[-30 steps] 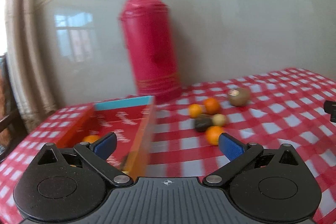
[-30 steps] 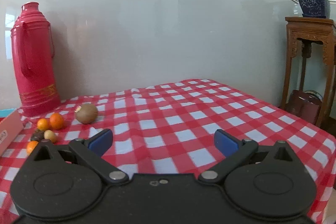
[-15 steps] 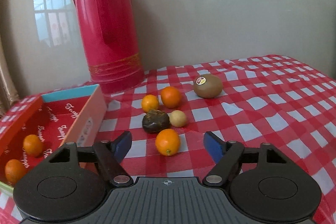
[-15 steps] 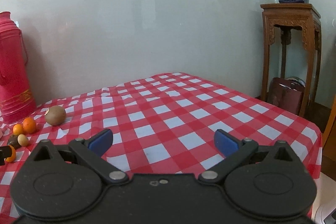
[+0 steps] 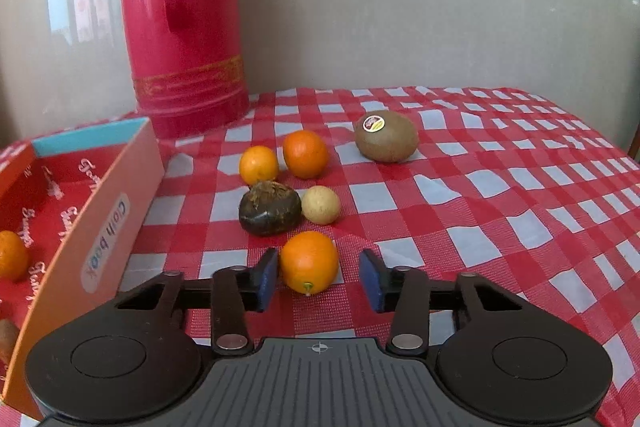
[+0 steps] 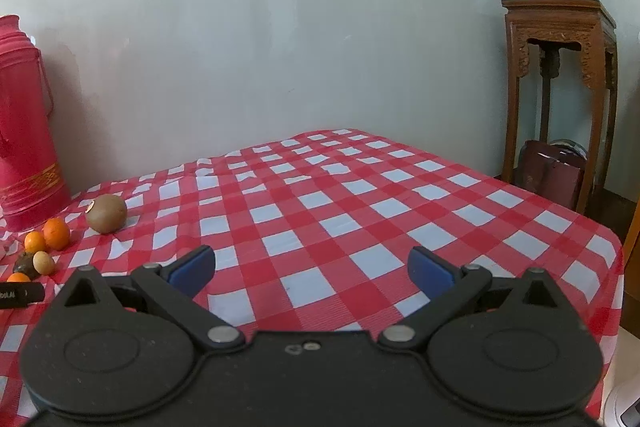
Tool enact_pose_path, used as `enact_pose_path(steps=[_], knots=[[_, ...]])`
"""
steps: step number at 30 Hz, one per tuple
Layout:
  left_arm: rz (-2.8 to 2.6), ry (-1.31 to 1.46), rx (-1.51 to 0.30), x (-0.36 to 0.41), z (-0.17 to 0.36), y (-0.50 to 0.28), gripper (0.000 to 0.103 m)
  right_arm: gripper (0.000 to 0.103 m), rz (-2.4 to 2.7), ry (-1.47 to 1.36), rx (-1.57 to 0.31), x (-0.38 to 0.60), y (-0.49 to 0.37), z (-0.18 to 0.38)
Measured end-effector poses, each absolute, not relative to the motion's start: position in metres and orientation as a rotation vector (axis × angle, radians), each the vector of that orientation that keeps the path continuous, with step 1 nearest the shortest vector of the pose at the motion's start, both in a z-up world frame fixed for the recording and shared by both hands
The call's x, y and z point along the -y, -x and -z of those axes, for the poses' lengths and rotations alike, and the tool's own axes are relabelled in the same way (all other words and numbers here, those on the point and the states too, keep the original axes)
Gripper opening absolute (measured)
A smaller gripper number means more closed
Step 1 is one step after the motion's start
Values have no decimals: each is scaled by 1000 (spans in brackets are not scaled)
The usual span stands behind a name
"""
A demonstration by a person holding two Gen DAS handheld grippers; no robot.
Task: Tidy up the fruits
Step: 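Close the left gripper on the orange, then carry the orange into the box and open the left gripper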
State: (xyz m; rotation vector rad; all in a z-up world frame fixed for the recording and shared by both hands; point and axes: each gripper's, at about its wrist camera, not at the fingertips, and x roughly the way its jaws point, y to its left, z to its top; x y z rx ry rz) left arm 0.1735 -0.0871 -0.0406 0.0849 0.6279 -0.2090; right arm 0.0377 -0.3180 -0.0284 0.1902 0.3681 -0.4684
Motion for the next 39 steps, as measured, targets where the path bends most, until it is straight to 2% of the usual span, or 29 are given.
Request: enact_pose_path(steps=[1,18,27,39], knots=[[212,-80,-635,87,42,-174,32,98,467,-191,-369,318,-38,28],[159,-96,-563,67,24,-147,32,98,440,-218,-377,313,-41,29],[28,-99,-477,21,1,-134,32,98,410,-192,-377,298,-45,28],[-126,-34,-461,-40,-3,-141,32,98,376,-169,-381,282,-50,28]])
